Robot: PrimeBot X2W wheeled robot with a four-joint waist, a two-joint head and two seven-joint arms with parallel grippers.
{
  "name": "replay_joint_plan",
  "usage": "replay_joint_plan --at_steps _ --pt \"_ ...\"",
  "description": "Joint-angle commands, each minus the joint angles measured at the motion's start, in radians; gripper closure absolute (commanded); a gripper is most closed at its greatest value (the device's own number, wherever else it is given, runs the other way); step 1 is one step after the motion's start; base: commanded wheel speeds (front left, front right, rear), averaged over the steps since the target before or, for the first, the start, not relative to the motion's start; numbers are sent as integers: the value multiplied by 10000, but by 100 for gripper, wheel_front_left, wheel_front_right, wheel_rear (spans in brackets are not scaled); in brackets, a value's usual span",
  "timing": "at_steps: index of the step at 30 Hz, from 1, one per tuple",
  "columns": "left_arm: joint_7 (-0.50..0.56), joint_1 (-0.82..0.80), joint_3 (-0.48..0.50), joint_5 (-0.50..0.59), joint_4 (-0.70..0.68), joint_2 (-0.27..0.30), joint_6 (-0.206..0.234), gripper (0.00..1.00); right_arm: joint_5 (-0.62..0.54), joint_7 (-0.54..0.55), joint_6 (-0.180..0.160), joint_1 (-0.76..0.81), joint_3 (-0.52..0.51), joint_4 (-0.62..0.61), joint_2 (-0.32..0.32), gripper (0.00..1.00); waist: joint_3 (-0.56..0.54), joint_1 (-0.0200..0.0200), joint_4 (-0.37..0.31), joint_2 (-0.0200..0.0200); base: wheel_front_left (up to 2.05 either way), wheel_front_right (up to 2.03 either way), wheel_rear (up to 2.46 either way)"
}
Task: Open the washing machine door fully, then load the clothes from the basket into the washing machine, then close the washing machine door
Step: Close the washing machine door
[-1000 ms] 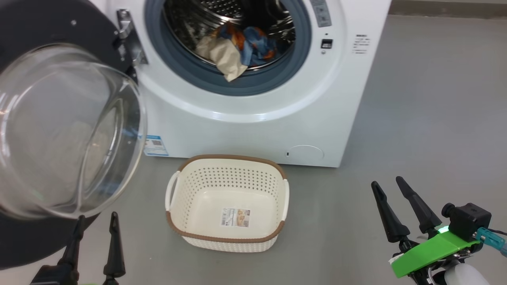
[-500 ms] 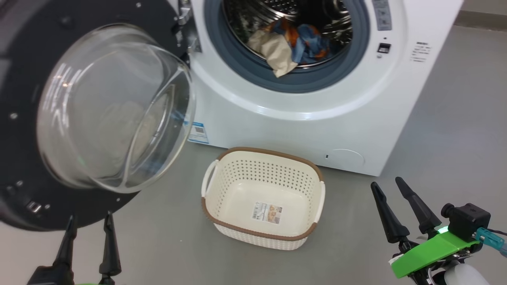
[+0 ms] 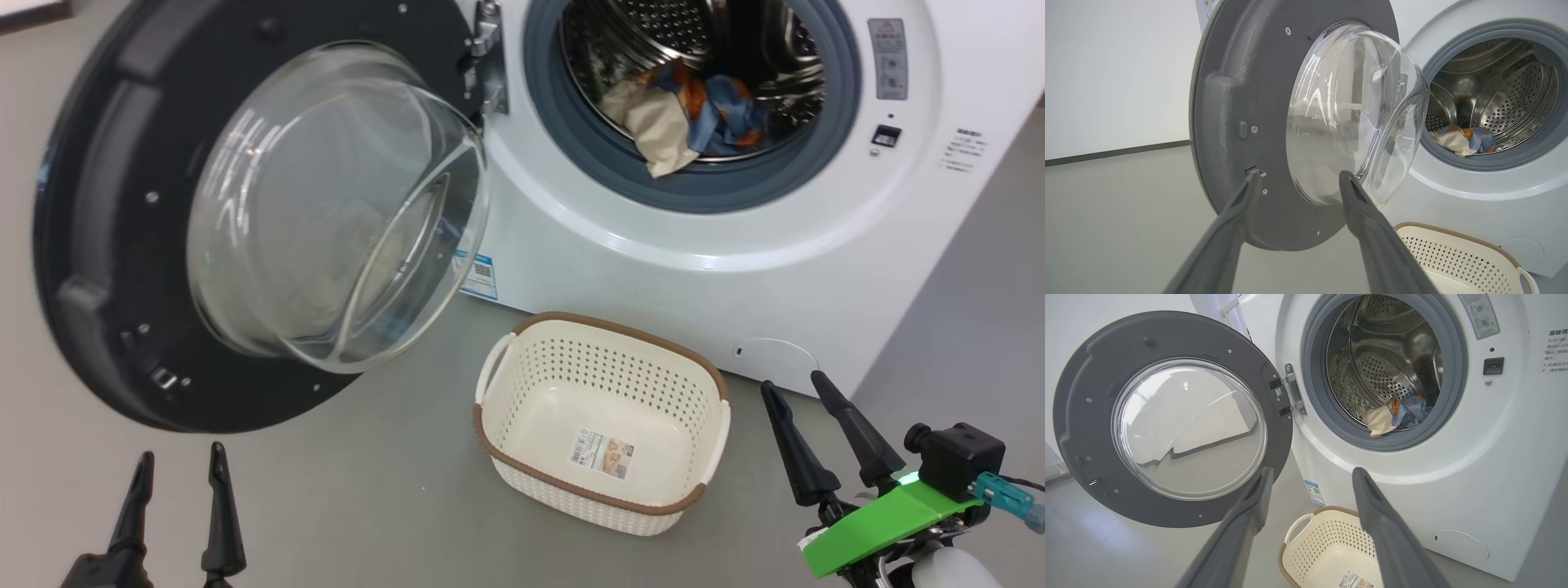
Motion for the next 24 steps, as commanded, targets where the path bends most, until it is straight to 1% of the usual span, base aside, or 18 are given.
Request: replay_joint_plan --at_steps 1,9,24 --pt "-49 -66 369 151 -194 140 104 0 72 -46 16 117 272 -201 -21 0 -213 0 374 0 0 0 0" --pt "-49 96 410 168 -272 186 135 0 79 -46 16 218 311 -161 81 0 -465 0 836 0 0 0 0" --pt "-49 162 511 63 -472 206 204 0 35 -46 16 150 356 -188 213 0 -354 0 1207 0 0 0 0"
